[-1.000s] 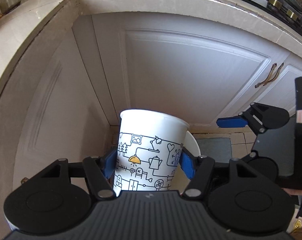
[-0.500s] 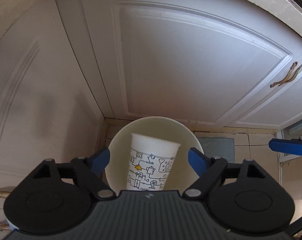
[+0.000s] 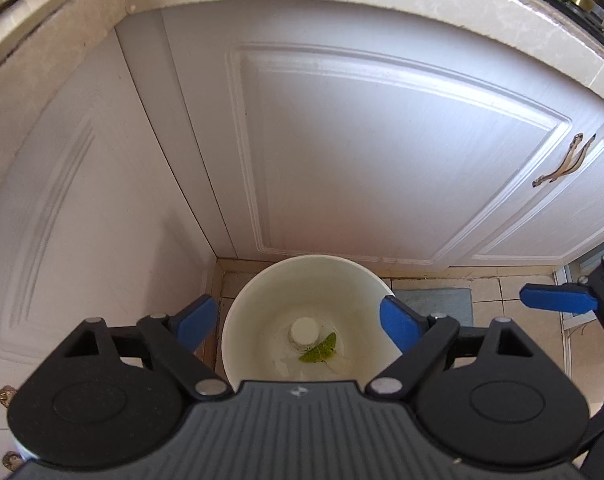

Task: Collect trash
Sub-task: 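Lower the paper cup into the bucket and open the left gripper, then move both tools back over the counter toward the remaining trash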

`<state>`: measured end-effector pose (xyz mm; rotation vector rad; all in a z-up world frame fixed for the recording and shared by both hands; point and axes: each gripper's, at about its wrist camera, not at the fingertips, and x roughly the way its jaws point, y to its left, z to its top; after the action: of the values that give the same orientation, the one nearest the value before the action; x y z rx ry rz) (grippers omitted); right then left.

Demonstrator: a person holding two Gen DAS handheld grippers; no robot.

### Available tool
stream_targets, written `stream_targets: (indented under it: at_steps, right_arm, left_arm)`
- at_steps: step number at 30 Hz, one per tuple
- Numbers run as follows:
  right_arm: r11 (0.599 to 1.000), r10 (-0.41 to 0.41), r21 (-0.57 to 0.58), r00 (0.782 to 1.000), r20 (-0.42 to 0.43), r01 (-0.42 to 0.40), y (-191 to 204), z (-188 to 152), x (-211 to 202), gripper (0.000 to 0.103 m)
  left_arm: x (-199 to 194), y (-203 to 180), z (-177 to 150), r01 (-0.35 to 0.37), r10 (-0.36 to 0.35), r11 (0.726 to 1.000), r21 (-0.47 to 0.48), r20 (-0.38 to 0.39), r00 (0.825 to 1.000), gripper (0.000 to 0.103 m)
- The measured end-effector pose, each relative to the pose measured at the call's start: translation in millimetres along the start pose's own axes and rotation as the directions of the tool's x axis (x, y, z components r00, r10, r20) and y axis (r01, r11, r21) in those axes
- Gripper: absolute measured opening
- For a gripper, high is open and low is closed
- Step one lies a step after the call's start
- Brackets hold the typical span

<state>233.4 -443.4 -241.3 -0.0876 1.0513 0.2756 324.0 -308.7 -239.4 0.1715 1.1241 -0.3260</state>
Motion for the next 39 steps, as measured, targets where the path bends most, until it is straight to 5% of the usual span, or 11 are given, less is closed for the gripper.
stream_targets:
  at_steps: [6, 21, 39]
  right_arm:
    - [1.000, -0.004, -0.007, 1.000, 0.005, 0.004, 6.8, 0.9, -7.8, 0.103]
    - [1.000, 0.016, -0.025, 0.997, 0.076, -0.014, 32.1, 34.2, -71.4, 0.103]
    - [0.984, 0.128, -0.150, 0.975, 0.179, -0.101, 133.2, 100.8, -120.8, 0.103]
  left_arm:
    - [-24.7, -6.7, 3.0, -0.016, 0.016, 1.000, 0.009, 0.029, 0.999, 0.089]
    - [-156.1, 15.2, -23.3, -0.044, 0.050, 0.998, -0.043, 0.140, 0.989, 0.089]
    - [-252.0, 122.5, -77.8, -0.208, 0.256, 0.955, -0.213, 0.230, 0.939, 0.089]
